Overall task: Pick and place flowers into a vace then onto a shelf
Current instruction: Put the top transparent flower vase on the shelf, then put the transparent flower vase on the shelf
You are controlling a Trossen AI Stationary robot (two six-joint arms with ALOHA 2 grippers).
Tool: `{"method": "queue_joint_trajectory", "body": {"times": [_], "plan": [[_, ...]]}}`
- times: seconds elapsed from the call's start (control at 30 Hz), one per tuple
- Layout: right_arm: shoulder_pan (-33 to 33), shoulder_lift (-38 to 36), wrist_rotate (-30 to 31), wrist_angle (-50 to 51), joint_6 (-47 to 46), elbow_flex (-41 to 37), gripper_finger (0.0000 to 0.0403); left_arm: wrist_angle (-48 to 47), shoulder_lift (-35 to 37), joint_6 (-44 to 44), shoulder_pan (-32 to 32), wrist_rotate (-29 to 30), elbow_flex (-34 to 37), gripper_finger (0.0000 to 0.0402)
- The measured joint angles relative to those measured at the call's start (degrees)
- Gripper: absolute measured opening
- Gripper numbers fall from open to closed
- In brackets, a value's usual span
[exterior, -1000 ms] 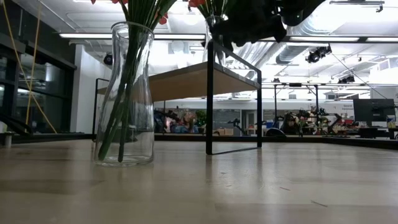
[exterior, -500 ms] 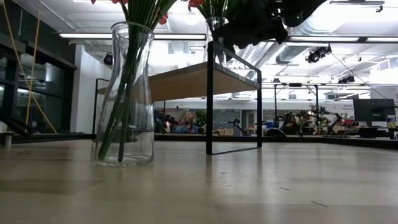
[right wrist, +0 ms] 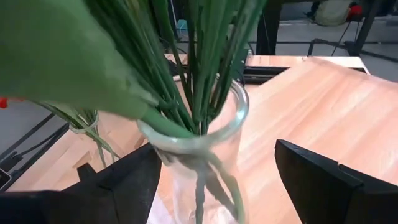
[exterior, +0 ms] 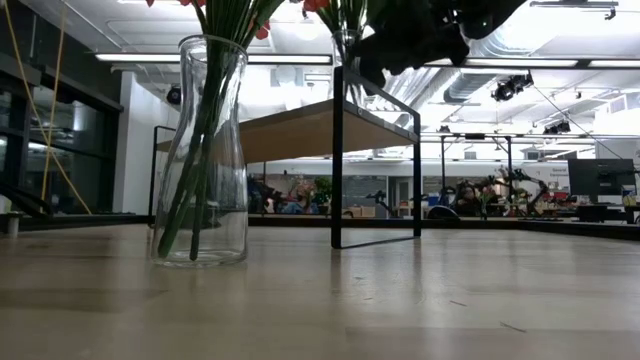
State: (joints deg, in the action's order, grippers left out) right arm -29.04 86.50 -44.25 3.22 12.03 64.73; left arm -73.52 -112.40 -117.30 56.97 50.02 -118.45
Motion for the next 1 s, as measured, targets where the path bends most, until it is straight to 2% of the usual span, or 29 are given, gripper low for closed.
{"method": "queue_joint_trajectory", "body": {"times": [0.6,0.87,1.0], "plan": [[-2.95,-3.32,-1.07,6.47,2.13,0.00,0.0301,-0.04,0.00,0.01,0.00,-0.03,0.00,0.0376],[-5.85,-5.65,1.94,10.66,3.93,0.00,0.0301,-0.06,0.00,0.02,0.00,-0.07,0.00,0.0376],[-7.81,-7.40,6.61,14.39,6.06,0.02,0.0301,0.02,0.02,0.02,0.00,-0.04,0.00,0.0376]]}}
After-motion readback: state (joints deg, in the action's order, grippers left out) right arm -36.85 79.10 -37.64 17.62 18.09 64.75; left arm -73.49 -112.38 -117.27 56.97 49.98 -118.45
